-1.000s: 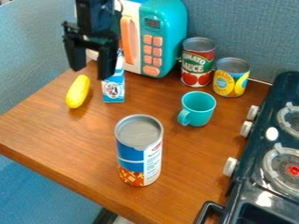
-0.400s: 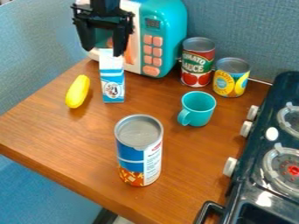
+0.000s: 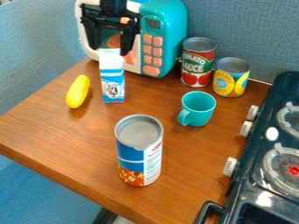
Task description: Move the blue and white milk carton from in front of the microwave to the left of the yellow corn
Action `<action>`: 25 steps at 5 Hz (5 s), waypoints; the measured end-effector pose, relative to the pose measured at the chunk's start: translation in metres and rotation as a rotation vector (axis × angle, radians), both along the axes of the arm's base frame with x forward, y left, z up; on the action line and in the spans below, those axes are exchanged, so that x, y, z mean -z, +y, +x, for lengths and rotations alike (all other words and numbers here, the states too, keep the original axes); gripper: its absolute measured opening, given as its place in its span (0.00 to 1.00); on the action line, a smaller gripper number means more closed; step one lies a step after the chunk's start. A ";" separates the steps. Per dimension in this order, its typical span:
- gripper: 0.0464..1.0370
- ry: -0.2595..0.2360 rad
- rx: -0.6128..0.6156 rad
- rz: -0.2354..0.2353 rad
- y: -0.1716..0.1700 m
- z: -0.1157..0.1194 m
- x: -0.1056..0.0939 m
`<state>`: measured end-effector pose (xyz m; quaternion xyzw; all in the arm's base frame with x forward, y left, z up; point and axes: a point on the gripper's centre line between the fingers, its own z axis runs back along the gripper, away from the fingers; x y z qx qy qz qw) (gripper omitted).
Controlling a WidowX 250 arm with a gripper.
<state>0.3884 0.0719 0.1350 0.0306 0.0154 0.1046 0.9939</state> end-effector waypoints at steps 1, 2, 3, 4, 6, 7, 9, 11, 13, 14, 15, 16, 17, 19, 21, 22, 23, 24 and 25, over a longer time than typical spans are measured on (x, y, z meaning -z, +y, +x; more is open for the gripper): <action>0.96 0.030 -0.037 0.044 0.006 0.004 0.000; 0.96 0.053 -0.044 0.058 0.004 0.006 -0.003; 0.96 0.058 -0.058 0.058 0.005 0.008 -0.002; 0.96 0.064 -0.075 0.058 0.005 0.011 0.003; 0.96 0.029 -0.179 0.093 0.010 0.013 0.024; 0.96 -0.034 -0.236 0.091 0.009 0.011 0.022; 0.96 -0.092 -0.323 0.070 0.018 0.012 0.025; 0.93 -0.138 -0.421 0.016 0.028 0.016 0.028; 0.78 -0.110 -0.351 -0.017 0.026 0.013 0.031; 0.78 -0.101 -0.282 -0.056 0.021 0.007 0.031; 0.78 -0.091 -0.193 -0.065 0.018 -0.002 0.021; 0.78 -0.106 -0.110 -0.063 0.013 -0.018 0.005; 0.78 -0.082 -0.011 -0.085 0.006 -0.041 0.003; 0.78 0.012 0.065 -0.026 0.030 -0.097 -0.003; 0.78 0.073 0.200 0.009 0.070 -0.116 0.005; 0.78 0.122 0.300 0.040 0.086 -0.110 0.022; 0.78 0.117 0.332 0.090 0.093 -0.108 0.031; 0.78 0.060 0.371 0.110 0.093 -0.101 0.036; 0.78 0.001 0.378 0.096 0.093 -0.100 0.035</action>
